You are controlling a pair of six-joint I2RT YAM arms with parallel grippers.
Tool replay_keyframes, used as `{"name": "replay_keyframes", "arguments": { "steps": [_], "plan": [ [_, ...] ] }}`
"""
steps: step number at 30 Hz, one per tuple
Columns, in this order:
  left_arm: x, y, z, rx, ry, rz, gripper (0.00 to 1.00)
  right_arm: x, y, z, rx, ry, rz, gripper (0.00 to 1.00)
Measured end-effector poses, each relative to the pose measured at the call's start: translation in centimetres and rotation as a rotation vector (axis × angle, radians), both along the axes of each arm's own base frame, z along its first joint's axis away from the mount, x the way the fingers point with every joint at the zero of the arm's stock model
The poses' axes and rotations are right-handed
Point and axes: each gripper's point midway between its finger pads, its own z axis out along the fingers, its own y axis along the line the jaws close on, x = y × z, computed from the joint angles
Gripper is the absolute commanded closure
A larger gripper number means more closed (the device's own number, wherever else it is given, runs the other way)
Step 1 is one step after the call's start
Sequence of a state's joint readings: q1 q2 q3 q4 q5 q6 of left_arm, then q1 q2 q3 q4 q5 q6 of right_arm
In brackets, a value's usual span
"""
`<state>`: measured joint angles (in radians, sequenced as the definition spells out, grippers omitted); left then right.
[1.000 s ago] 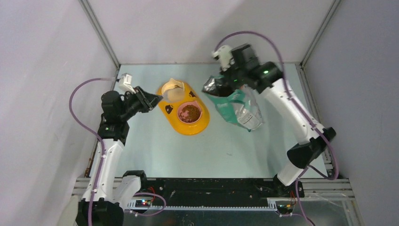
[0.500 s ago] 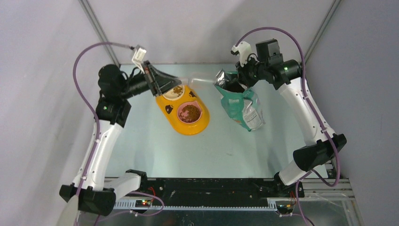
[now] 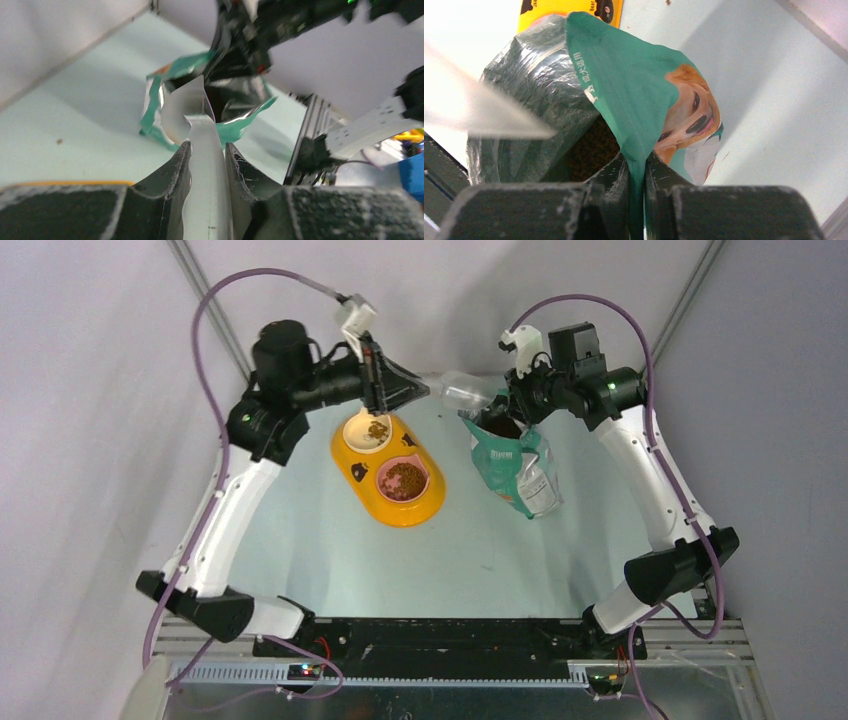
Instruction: Serve the pet food
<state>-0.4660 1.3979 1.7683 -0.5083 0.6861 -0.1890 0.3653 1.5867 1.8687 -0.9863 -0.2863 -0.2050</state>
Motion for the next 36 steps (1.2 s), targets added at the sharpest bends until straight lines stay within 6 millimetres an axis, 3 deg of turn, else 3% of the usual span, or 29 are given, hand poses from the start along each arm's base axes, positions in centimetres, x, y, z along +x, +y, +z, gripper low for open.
{"name": "replay_keyframes", "arguments": {
  "steps": [3,4,9,11,12,13,21,27,31,36],
  "plan": [
    [1.3,-0.9,-3.6,0.101,0.041,0.029,1.0,0.0,-0.3,0.0,0.035,0.028,-0.036,0.93],
    [1.7,-1.2,-4.6,0.133,0.045,0.039,1.0,0.0,-0.3,0.1,0.051,0.039,-0.048,0.87],
    [1.6,-2.1,-5.5,0.193,-0.003,0.048,1.0,-0.7,0.1,0.2,0.086,0.073,-0.064,0.76],
    [1.7,-2.6,-5.8,0.213,-0.016,0.054,1.0,-1.0,0.3,0.3,0.088,0.076,-0.065,0.83],
    [1.8,-3.0,-6.0,0.224,-0.017,0.057,1.0,-1.2,0.3,0.4,0.088,0.076,-0.064,0.96],
    [1.9,-3.3,-6.3,0.233,-0.016,0.055,1.0,-1.4,0.3,0.5,0.086,0.074,-0.064,0.99],
    [3.0,-6.2,-8.4,0.268,0.026,0.03,1.0,-1.6,-0.6,0.8,0.084,0.05,-0.09,1.0],
    [4.4,-8.7,-9.2,0.285,0.063,0.093,1.0,-1.8,-0.1,1.0,0.088,0.047,-0.095,1.0],
    [5.5,-9.8,-10.8,0.309,0.11,0.176,1.0,-2.7,1.6,0.8,0.045,0.031,-0.069,1.0],
    [6.7,-9.2,-13.1,0.318,0.201,0.283,1.0,-4.1,4.0,-0.1,0.009,0.021,-0.048,1.0]
  ]
}}
